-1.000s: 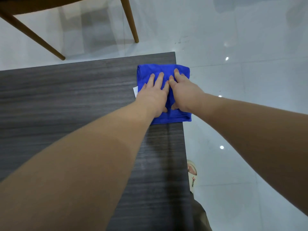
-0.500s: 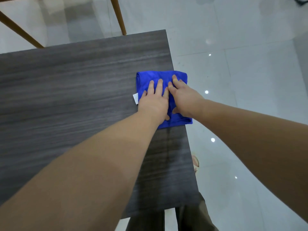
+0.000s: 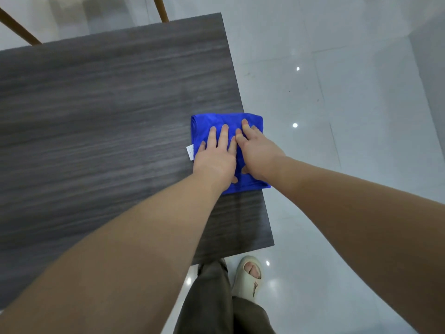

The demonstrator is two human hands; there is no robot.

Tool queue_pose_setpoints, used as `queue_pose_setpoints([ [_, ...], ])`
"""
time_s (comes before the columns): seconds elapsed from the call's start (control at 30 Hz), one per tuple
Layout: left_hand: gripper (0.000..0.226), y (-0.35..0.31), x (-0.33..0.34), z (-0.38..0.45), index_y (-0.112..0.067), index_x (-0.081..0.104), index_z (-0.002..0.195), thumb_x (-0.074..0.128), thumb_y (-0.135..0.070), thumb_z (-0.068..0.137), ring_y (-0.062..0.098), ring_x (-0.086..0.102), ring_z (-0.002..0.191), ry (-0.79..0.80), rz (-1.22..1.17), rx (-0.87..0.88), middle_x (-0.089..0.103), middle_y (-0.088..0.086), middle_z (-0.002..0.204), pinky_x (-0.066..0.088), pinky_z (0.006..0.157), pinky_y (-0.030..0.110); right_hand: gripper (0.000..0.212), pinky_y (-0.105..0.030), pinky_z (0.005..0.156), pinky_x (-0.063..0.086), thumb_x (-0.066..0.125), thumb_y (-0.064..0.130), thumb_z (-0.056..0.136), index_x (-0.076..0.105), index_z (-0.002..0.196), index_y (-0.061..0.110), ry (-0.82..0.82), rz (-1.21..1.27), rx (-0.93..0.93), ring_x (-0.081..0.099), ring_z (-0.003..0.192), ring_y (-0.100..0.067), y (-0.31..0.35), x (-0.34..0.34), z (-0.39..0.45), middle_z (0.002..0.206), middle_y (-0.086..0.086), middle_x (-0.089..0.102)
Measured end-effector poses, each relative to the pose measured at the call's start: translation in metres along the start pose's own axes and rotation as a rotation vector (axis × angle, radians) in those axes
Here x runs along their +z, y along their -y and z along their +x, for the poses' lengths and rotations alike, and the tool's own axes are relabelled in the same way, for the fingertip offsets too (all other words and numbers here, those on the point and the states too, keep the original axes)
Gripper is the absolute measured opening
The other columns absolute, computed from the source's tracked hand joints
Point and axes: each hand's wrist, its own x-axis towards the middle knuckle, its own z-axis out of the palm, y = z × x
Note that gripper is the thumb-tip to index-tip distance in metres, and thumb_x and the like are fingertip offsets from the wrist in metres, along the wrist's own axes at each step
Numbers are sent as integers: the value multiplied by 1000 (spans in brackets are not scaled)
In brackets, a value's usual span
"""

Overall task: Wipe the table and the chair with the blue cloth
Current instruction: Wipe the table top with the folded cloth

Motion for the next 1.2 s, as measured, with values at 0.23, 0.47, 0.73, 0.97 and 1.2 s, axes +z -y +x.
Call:
queue_pose_setpoints([
  [0.23,108,-23,27,-29,-18,-11,157,64,-54,88,32,-16,149,2,-22,-24,-25,8,161,10,122,44,95,-37,118,26,70,19,88,3,156,10,-2,29,-22,2,150,-28,-1,27,-34,162,-9,-14],
  [0.47,101,-48,58,-63,-23,-13,156,58,-55,92,28,-21,149,29,-103,-41,-27,4,161,6,123,44,92,-38,117,28,65,17,91,0,156,11,28,49,-1,-2,150,-28,3,59,-75,162,-7,-17],
  [0.73,99,-68,92,-95,-25,-12,156,50,-66,91,29,-20,149,16,-109,-33,-23,2,162,6,122,47,91,-36,115,31,63,19,92,-1,156,11,39,65,32,-4,150,-26,10,92,-112,161,-6,-17],
  [0.97,89,-76,104,-112,-25,-12,156,40,-65,96,30,-24,148,34,-92,-16,-25,3,161,5,122,48,88,-35,117,28,60,22,93,0,156,11,10,35,43,-2,150,-27,14,105,-126,161,-8,-15],
  [1.2,79,-77,108,-123,-24,-13,156,32,-58,100,29,-24,148,35,-89,7,-26,3,161,4,122,47,92,-36,113,36,65,24,91,1,156,13,14,2,69,0,150,-26,20,113,-138,162,-6,-14],
])
